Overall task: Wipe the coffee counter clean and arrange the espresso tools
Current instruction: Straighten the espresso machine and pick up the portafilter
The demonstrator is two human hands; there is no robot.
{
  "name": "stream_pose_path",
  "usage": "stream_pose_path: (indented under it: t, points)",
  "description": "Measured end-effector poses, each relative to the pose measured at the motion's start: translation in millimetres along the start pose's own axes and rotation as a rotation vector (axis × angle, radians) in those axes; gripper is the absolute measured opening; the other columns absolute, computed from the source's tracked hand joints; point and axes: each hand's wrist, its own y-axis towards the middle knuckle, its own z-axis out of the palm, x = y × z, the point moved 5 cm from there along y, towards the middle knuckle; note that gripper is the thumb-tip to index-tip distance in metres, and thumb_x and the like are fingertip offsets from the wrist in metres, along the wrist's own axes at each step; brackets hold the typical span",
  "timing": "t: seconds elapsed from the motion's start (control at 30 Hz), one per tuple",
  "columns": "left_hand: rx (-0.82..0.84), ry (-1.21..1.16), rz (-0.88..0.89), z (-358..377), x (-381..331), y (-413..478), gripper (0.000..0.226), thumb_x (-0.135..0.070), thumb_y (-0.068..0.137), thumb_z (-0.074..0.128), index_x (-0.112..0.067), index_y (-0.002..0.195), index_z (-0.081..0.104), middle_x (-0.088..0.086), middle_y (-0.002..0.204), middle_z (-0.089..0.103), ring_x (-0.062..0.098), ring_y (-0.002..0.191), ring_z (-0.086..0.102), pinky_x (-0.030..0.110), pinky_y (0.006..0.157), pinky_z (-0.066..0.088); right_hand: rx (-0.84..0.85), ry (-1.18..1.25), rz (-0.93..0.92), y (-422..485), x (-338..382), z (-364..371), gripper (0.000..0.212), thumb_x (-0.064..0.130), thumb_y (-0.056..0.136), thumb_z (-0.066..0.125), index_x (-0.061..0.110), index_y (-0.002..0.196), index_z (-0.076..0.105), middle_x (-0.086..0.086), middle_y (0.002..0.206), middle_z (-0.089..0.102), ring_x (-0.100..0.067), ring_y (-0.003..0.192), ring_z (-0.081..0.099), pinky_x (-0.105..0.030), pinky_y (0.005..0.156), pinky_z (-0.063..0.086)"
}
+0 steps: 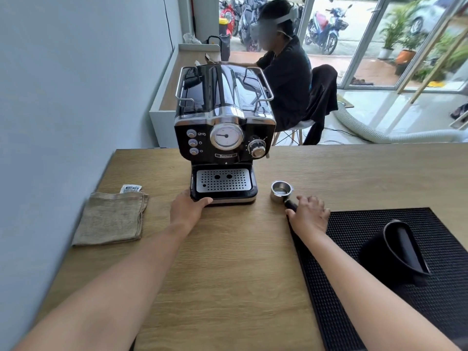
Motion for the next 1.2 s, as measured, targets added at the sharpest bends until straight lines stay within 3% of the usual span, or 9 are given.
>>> stream_pose_path:
  t: [0.2,0.4,0.77,1.0,1.2]
  points:
    - [-0.004,0.02,0.0,0,-2,-2,0.05,-0.038,0.086,0.074,-0.018,0.131,0.061,0.003,0.13,0.066,0.023,0.122,0.058,0.026,0.086,0.04,-0.022,-0.04,-0.012,-5,-7,6,0.041,0.048,0.094,0.052,0.021,0.123,0.06,-0.003,0.127,0.057,-0.024,0.122,0.047,-0.041,0.1,0.032]
    - [0.004,0.0,-0.022,-2,-3,-1,0.046,-0.036,0.086,0.076,-0.018,0.126,0.063,0.002,0.125,0.068,0.022,0.117,0.06,0.026,0.085,0.042,-0.094,0.039,-0.079,-1,5,-8,0.035,0.043,0.096,0.049,0.025,0.123,0.061,0.0,0.121,0.059,-0.023,0.118,0.049,-0.042,0.099,0.031]
    - [0.021,0.012,-0.056,2,-2,5,0.04,-0.035,0.085,0.076,-0.021,0.12,0.065,0.0,0.116,0.072,0.019,0.106,0.064,0.025,0.075,0.04,-0.102,0.052,-0.425,9,118,-20,0.028,0.039,0.096,0.05,0.03,0.12,0.062,0.008,0.123,0.059,-0.021,0.112,0.05,-0.04,0.091,0.028]
    - [0.027,0.026,-0.073,3,2,12,0.041,-0.037,0.082,0.078,-0.023,0.119,0.066,-0.003,0.113,0.073,0.019,0.105,0.066,0.027,0.077,0.042,-0.049,0.032,-0.507,23,173,-8,0.035,0.039,0.096,0.048,0.032,0.128,0.059,0.008,0.13,0.056,-0.021,0.12,0.045,-0.04,0.096,0.027]
    - [0.018,0.05,-0.068,3,1,12,0.039,-0.036,0.082,0.078,-0.022,0.118,0.067,-0.002,0.113,0.073,0.02,0.105,0.066,0.027,0.076,0.041,-0.057,0.011,-0.521,29,185,-2,0.031,0.036,0.095,0.049,0.031,0.123,0.062,0.006,0.128,0.059,-0.022,0.117,0.045,-0.039,0.096,0.026]
